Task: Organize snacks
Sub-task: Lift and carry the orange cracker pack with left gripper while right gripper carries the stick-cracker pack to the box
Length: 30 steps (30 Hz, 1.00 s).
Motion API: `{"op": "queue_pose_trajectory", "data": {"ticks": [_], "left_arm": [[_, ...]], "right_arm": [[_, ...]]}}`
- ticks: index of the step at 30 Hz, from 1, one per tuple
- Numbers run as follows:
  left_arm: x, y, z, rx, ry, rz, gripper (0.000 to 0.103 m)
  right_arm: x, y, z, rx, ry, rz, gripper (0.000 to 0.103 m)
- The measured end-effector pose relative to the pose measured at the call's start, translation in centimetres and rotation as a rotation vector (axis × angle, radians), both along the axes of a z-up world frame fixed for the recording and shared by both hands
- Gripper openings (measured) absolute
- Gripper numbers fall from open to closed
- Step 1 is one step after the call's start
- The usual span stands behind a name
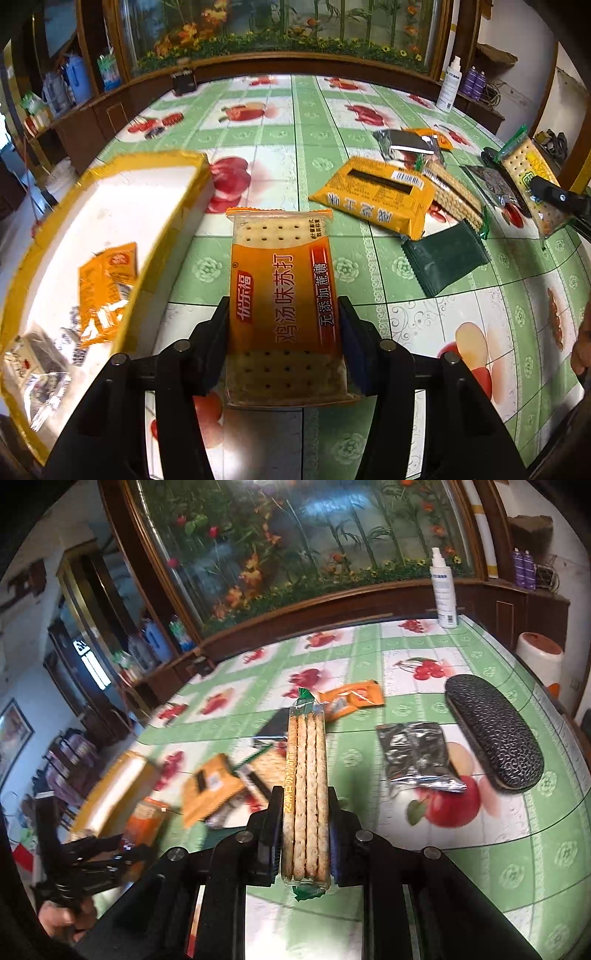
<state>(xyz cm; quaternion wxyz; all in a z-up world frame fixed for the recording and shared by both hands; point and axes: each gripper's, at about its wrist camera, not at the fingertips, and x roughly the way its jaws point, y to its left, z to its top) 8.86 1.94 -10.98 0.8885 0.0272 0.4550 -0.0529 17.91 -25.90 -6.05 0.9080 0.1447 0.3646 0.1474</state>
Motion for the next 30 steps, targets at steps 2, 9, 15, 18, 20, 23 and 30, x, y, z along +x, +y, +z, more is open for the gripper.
{"op": "queue_pose_trajectory", "data": {"ticks": [2, 9, 15, 18, 20, 23, 30], "left_arm": [[-0.4, -0.1, 0.9, 0.015, -0.025, 0.015, 0.053], [-1.3, 0.5, 3.1, 0.065, -0.095, 0.064, 0.053], [-1.7, 2.0, 4.2, 0.053, -0.126, 0.107, 0.053], [-1.9, 2.5, 4.6, 0.059, -0.142, 0.127, 0.053], [-2.0, 2.9, 4.9, 0.062, -0.153, 0.141, 0.053], [-2.4, 3.6, 5.3, 0.070, -0.173, 0.162, 0.053], [-2.9, 5.7, 5.9, 0.076, -0.203, 0.212, 0.053]], "right_arm": [[-0.6, 1.0, 0.7, 0.035, -0.014, 0.031, 0.020], [-1.6, 4.7, 1.7, 0.067, -0.034, 0.111, 0.020], [-2.0, 7.1, 2.4, 0.059, -0.046, 0.157, 0.020], [-2.1, 7.9, 2.8, 0.059, -0.055, 0.170, 0.020], [-2.3, 8.5, 3.1, 0.060, -0.061, 0.183, 0.020], [-2.4, 9.7, 3.4, 0.050, -0.068, 0.206, 0.020], [-2.4, 13.1, 4.0, 0.021, -0.082, 0.268, 0.020]]}}
